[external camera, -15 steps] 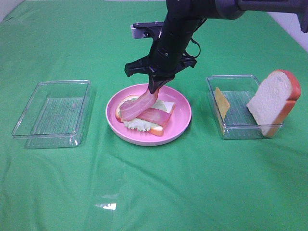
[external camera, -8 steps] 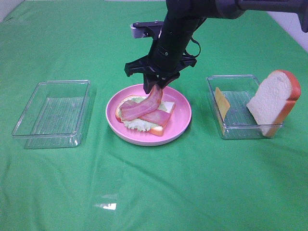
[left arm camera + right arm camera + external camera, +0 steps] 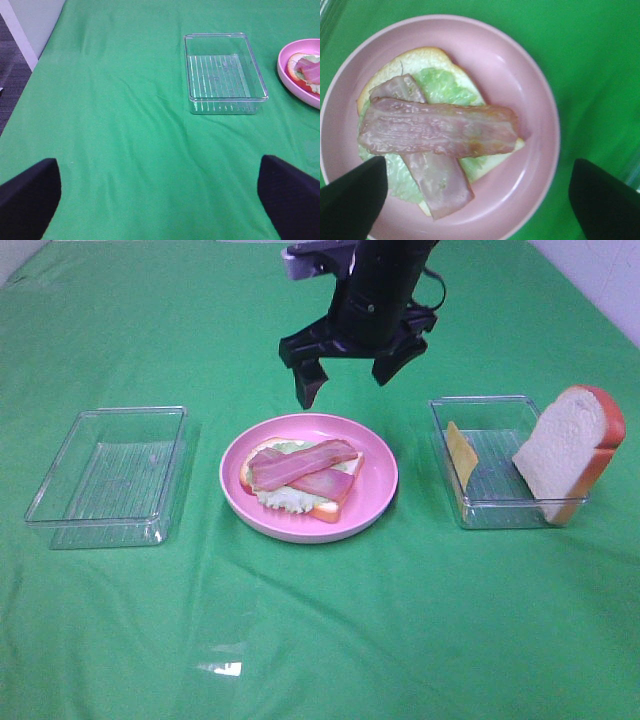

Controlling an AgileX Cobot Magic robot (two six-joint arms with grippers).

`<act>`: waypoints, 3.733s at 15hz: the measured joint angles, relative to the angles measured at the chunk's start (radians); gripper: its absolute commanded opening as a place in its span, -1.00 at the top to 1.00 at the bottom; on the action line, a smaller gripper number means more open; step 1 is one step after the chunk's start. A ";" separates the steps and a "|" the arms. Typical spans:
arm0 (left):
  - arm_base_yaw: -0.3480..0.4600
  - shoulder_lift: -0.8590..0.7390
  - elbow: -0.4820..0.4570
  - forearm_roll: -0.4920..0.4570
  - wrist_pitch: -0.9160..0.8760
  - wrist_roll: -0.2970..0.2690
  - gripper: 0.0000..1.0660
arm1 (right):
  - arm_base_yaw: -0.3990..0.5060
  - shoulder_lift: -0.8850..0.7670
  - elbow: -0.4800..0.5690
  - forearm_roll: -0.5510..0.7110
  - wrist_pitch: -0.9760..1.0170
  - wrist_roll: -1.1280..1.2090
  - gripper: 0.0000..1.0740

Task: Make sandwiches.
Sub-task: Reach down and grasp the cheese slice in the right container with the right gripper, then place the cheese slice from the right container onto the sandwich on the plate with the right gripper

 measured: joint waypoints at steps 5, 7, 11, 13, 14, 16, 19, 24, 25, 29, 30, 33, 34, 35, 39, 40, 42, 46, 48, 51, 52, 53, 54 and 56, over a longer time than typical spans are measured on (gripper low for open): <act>0.000 0.000 0.000 0.000 0.000 0.000 -0.89 | -0.063 -0.124 -0.003 -0.150 0.140 0.053 -0.79; 0.000 0.000 0.000 0.000 0.000 0.000 -0.89 | -0.136 -0.124 -0.003 -0.122 0.203 0.054 -0.78; 0.000 0.000 0.000 0.000 0.000 0.000 -0.89 | -0.194 -0.124 0.062 -0.096 0.218 0.055 -0.77; 0.000 0.000 0.000 0.000 0.000 0.000 -0.89 | -0.194 -0.124 0.113 -0.078 0.205 0.055 -0.77; 0.000 0.000 0.000 0.000 0.000 0.000 -0.89 | -0.194 -0.124 0.176 -0.066 0.165 0.055 -0.76; 0.000 0.000 0.000 0.000 0.000 0.000 -0.89 | -0.194 -0.124 0.233 -0.049 0.112 0.055 -0.76; 0.000 0.000 0.000 0.000 0.000 0.000 -0.89 | -0.194 -0.124 0.343 -0.020 0.012 0.055 -0.76; 0.000 0.000 0.000 0.000 0.000 0.000 -0.89 | -0.194 -0.112 0.389 -0.020 -0.044 0.073 -0.76; 0.000 0.000 0.000 0.000 0.000 0.000 -0.89 | -0.194 -0.093 0.392 -0.020 -0.046 0.073 -0.75; 0.000 0.000 0.000 0.000 0.000 0.000 -0.89 | -0.194 -0.090 0.395 -0.020 -0.048 0.073 -0.66; 0.000 0.000 0.000 0.000 0.000 0.000 -0.89 | -0.194 -0.090 0.395 -0.020 -0.048 0.073 -0.55; 0.000 0.000 0.000 0.000 0.000 0.000 -0.89 | -0.194 -0.090 0.395 -0.020 -0.061 0.076 0.10; 0.000 0.000 0.000 0.000 0.000 0.000 -0.89 | -0.194 -0.090 0.395 -0.021 -0.064 0.083 0.33; 0.000 0.000 0.000 0.000 0.000 0.000 -0.89 | -0.194 -0.090 0.395 -0.025 -0.065 0.103 0.50; 0.000 0.000 0.000 0.000 0.000 0.000 -0.89 | -0.194 -0.090 0.395 -0.049 -0.067 0.132 0.78; 0.000 0.000 0.000 0.000 0.000 0.000 -0.89 | -0.194 -0.090 0.395 -0.049 -0.068 0.132 0.85; 0.000 0.000 0.000 0.000 0.000 0.000 -0.89 | -0.194 -0.090 0.395 -0.049 -0.069 0.132 1.00; 0.000 0.000 0.000 0.000 0.000 0.000 -0.89 | -0.194 -0.090 0.395 -0.049 -0.069 0.125 1.00; 0.000 0.000 0.000 0.000 0.000 0.000 -0.89 | -0.194 -0.090 0.395 -0.049 -0.067 0.123 1.00; 0.000 0.000 0.000 0.000 0.000 0.000 -0.89 | -0.194 -0.127 0.393 -0.056 -0.057 0.118 1.00; 0.000 0.000 0.000 0.000 0.000 0.000 -0.89 | -0.194 -0.148 0.374 -0.073 -0.025 0.116 1.00; 0.000 0.000 0.000 0.000 0.000 0.000 -0.89 | -0.194 -0.168 0.349 -0.086 0.015 0.115 1.00; 0.000 0.000 0.000 0.000 0.000 0.000 -0.89 | -0.194 -0.190 0.320 -0.093 0.052 0.115 1.00; 0.000 0.000 0.000 0.000 0.000 0.000 -0.89 | -0.194 -0.224 0.270 -0.097 0.100 0.115 1.00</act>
